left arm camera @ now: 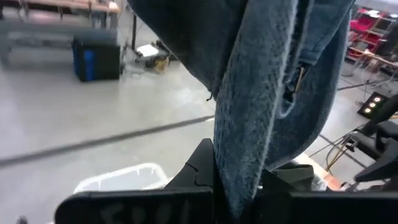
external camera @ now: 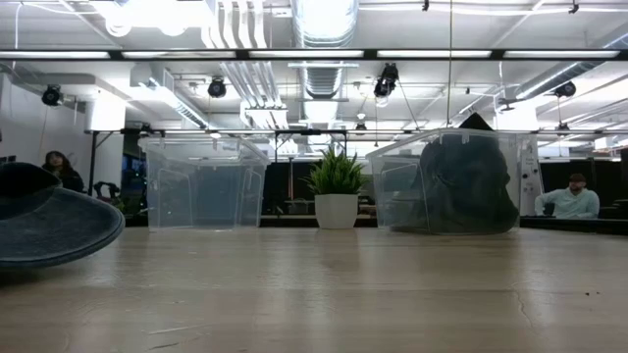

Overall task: Pick & Place hat
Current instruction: Put the right blue cap into the left transparent bin

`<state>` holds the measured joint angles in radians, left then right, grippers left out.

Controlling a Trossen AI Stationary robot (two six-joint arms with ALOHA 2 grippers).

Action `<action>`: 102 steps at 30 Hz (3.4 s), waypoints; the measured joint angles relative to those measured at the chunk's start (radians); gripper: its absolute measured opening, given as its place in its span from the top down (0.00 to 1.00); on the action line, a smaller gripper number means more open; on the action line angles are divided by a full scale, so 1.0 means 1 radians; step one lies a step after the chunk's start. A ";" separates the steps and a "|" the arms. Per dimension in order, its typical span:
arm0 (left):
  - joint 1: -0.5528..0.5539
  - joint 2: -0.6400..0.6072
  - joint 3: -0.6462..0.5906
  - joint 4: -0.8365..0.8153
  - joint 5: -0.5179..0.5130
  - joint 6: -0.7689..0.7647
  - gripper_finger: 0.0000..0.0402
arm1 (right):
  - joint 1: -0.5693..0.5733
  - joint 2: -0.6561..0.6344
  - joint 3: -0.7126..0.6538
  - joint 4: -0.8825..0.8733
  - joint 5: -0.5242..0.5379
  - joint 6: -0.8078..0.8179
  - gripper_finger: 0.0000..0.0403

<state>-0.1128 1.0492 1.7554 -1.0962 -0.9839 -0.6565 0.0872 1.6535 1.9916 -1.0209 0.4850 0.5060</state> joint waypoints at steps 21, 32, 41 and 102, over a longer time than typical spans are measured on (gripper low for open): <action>0.594 0.168 -0.002 -0.309 0.643 -0.046 0.99 | 0.000 0.002 -0.012 0.000 0.000 0.000 0.38; 0.729 0.342 -0.006 -0.340 0.739 0.062 0.99 | 0.000 0.002 -0.012 0.000 0.000 0.000 0.38; 0.738 0.475 -0.007 -0.477 0.621 0.132 0.99 | 0.000 0.002 -0.012 0.000 -0.016 -0.009 0.38; 0.766 0.781 -0.181 -0.277 0.939 0.103 0.93 | 0.000 0.001 -0.071 0.000 -0.018 -0.016 0.38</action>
<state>0.6533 1.8301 1.5744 -1.3736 -0.0450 -0.5532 0.0875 1.6543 1.9207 -1.0206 0.4668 0.4904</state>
